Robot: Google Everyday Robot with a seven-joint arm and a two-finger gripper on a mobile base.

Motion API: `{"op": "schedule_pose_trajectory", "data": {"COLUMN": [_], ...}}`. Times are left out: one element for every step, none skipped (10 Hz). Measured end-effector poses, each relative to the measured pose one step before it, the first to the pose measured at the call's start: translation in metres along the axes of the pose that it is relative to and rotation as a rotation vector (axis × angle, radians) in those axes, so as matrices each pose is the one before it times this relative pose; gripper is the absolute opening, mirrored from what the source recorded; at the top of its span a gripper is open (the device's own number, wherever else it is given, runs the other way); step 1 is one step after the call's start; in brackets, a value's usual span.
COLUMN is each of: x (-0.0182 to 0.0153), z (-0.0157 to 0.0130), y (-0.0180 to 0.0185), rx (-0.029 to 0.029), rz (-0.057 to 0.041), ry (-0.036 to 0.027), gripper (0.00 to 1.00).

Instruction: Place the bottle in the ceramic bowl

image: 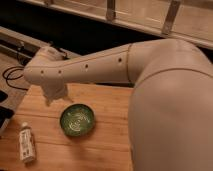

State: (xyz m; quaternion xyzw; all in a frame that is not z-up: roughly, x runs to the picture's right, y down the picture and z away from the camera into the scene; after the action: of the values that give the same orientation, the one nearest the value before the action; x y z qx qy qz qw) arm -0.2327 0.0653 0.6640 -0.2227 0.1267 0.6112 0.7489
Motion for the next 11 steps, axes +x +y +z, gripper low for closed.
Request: {"op": "schedule_pose_trajectory", "data": {"x": [0.00603,0.00812,0.00239,0.00024,-0.00079,0.00050,0.00057,-0.00038,0.00045,-0.00124,-0.00143], "z": [0.00601,0.00468,0.00147,0.00020,0.00058,-0.00091,-0.00026,0.00018,0.00152,0.00168,0.00361], "y": [0.02577,0.02742,0.00837,0.00092,-0.00536,0.00007,0.00081,0.00561,0.01886,0.01476,0.01631], "rx": [0.01125,0.01009,0.00524,0.00373,0.00816,-0.00170,-0.00815,-0.00785,-0.01023,-0.01426,-0.00957], "rz": [-0.03753,-0.04547,-0.01406,-0.00237,0.00637,-0.00089,-0.00630,-0.02875,-0.04494,-0.03410,-0.03686], "ry": [0.00753,0.00816,0.00246,0.00019,0.00091,-0.00382,-0.00848,-0.00827,-0.00343,-0.00164,0.00336], "gripper": [0.65,0.65,0.65,0.65,0.65,0.65,0.65,0.65,0.65,0.65,0.65]}}
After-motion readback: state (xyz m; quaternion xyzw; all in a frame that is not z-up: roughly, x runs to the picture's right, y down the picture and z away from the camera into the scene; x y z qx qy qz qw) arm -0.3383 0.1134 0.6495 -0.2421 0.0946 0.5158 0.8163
